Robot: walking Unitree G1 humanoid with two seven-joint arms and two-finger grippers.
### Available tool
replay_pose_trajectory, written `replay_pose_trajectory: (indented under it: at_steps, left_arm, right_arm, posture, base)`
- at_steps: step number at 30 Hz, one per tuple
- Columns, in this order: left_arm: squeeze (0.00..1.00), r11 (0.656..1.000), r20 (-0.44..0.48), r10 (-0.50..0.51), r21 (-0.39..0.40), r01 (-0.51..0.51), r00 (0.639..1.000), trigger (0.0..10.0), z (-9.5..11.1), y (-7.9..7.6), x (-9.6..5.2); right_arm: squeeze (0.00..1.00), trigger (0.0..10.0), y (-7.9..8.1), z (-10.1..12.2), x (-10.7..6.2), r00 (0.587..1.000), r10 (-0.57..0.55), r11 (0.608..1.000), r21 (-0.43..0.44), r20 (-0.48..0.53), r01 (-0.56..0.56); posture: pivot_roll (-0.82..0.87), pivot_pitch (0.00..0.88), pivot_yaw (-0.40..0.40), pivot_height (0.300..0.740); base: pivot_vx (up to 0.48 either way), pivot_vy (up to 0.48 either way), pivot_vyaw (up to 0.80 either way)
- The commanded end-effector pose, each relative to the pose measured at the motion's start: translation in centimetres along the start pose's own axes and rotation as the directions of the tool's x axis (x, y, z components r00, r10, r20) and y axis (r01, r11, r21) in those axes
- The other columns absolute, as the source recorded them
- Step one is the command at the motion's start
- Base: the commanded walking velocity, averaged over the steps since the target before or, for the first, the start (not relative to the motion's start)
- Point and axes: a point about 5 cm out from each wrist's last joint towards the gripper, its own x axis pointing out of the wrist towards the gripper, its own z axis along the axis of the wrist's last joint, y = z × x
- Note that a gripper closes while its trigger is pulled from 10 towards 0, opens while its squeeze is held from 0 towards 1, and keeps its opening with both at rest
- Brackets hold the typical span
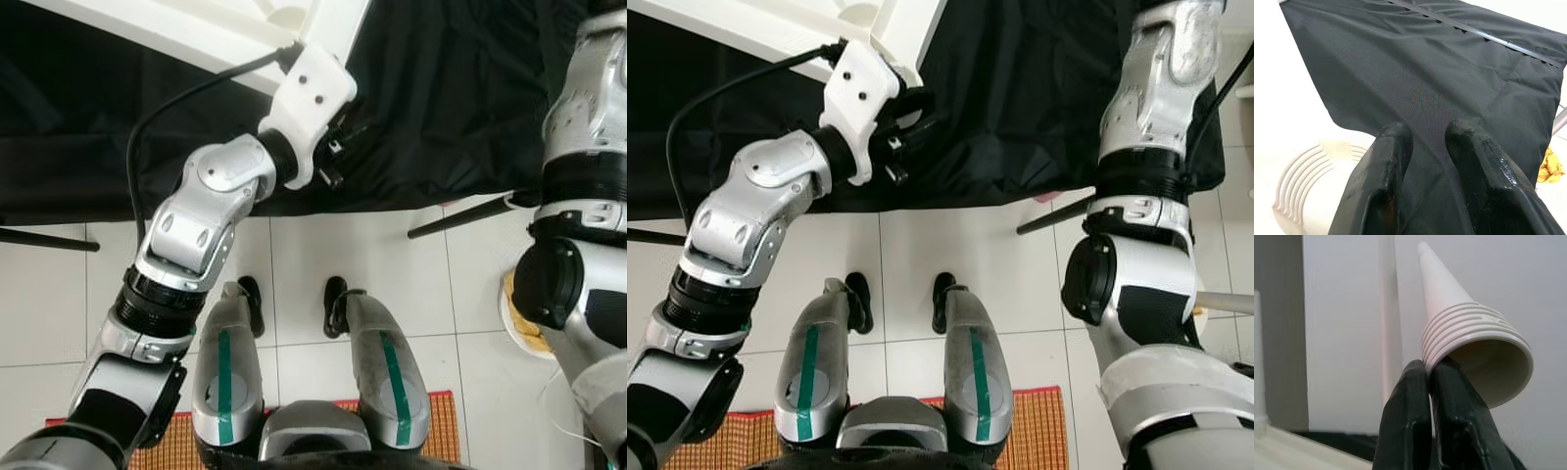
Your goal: Building children table
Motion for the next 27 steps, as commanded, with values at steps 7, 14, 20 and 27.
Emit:
replay_pose_trajectory:
  at_steps: [7,14,20,27]
  left_arm:
    - [0.0,0.992,-0.139,0.103,-0.058,-0.112,0.985,10.0,-3.6,1.1,-0.4]
    - [0.0,0.99,-0.148,0.106,-0.074,-0.118,0.983,10.0,-4.1,1.3,-0.2]
    - [0.0,0.984,-0.131,0.146,-0.083,-0.157,0.981,10.0,-3.8,2.2,0.1]
    - [0.0,0.982,-0.103,0.176,-0.047,-0.181,0.979,10.0,-3.2,3.5,0.1]
  right_arm:
    - [0.0,10.0,2.3,3.4,1.8,0.986,0.08,0.997,-0.019,0.147,-0.078]
    - [0.0,10.0,4.0,4.5,2.1,0.967,0.175,0.984,-0.014,0.184,-0.175]
    - [0.0,10.0,5.4,3.8,1.4,0.953,0.269,0.962,0.001,0.138,-0.272]
    - [0.0,10.0,6.1,1.8,-0.6,0.96,0.279,0.958,0.056,0.035,-0.281]
  posture:
    - [0.06,0.229,0.033,0.74]
    - [0.05,0.206,0.029,0.74]
    - [0.05,0.155,0.011,0.74]
    - [0.04,0.101,-0.003,0.74]
  base:
    - [0.0,0.0,0.0]
    - [0.0,0.0,0.0]
    - [0.0,0.0,0.0]
    - [0.0,0.0,0.0]
